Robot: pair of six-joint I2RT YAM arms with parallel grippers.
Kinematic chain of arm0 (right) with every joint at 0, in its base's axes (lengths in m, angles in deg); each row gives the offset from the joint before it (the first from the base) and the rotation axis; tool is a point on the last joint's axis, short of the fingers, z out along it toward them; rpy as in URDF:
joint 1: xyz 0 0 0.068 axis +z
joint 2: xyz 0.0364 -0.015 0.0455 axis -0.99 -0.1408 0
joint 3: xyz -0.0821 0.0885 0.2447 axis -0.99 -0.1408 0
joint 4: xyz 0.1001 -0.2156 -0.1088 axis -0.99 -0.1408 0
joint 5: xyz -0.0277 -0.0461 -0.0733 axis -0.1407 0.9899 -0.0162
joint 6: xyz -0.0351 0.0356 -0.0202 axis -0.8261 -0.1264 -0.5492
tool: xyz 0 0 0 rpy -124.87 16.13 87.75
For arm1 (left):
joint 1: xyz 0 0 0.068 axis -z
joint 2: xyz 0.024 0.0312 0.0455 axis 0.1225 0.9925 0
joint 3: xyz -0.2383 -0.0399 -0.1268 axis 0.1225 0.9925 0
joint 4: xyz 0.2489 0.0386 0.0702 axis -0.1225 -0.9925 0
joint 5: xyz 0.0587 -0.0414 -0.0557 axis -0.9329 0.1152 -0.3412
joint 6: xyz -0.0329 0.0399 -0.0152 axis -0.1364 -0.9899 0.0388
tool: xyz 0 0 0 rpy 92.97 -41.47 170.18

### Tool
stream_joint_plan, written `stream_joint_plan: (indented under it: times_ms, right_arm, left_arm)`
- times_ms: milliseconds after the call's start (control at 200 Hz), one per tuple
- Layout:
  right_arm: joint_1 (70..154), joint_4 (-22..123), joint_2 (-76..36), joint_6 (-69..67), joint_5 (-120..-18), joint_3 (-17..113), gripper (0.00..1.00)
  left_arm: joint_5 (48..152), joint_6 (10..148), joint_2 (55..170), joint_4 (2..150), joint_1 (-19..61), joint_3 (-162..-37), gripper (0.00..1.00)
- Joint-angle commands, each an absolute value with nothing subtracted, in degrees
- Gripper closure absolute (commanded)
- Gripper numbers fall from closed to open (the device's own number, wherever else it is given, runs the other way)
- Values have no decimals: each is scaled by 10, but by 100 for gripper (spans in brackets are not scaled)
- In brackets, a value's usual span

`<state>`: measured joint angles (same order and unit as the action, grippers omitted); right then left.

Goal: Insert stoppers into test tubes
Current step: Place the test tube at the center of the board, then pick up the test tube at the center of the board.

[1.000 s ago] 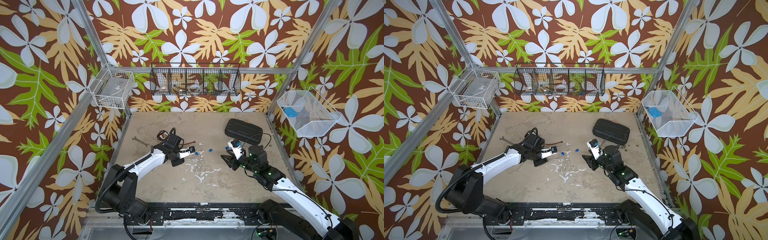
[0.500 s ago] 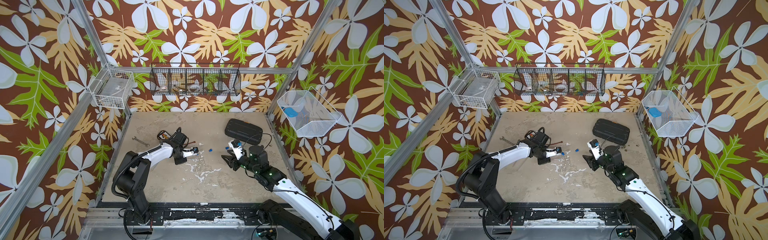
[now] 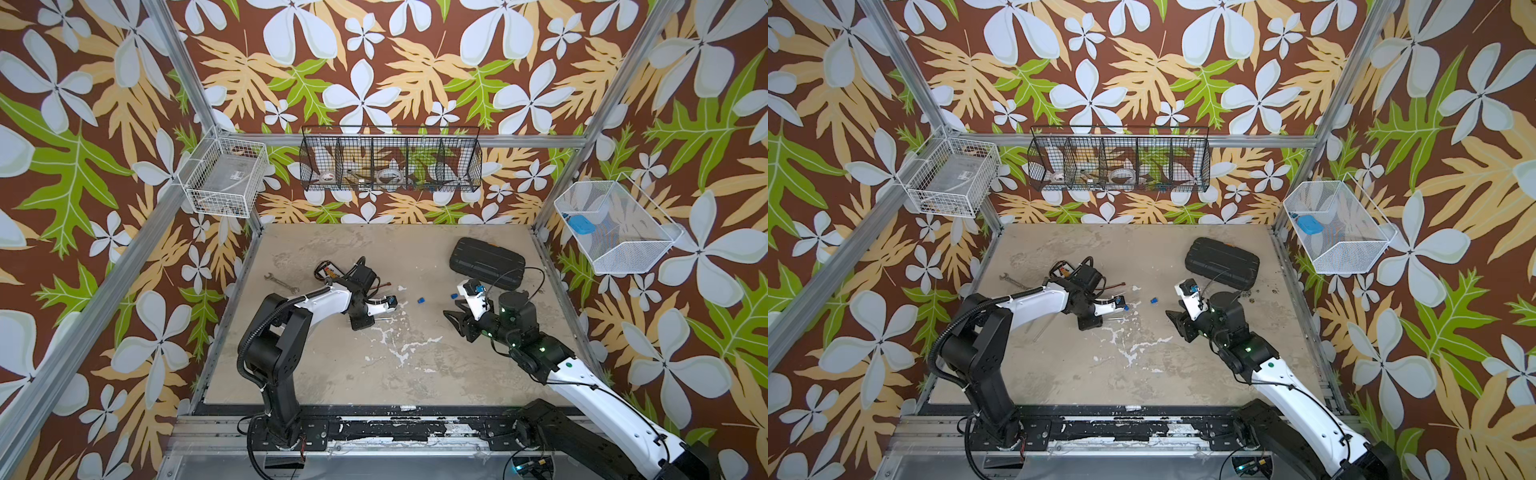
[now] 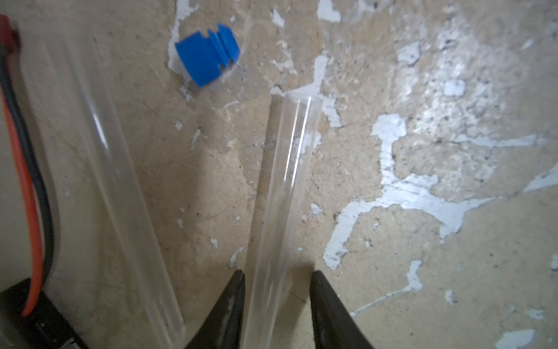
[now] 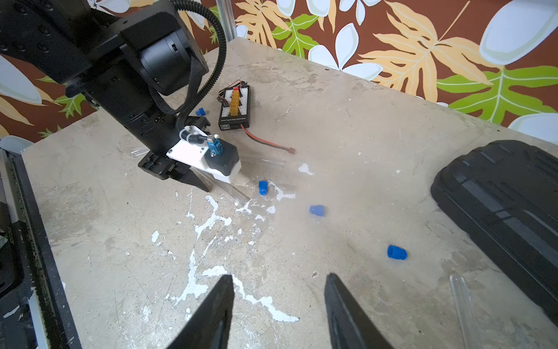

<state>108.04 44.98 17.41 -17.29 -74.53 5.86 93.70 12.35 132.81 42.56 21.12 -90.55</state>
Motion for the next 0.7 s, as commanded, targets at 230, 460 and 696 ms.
stream_joint_plan:
  times_ms: [230,460,696]
  right_arm:
    - [1080,454,180,-178,-745,53,49]
    - [1080,452,189,-176,-742,48,49]
    - [1081,451,194,-177,-744,47,49]
  left_arm:
    - [923,142,1346,404,212,-906,70]
    - [947,154,1342,407,212,-897,77]
    - [951,147,1305,428,213,-853,84]
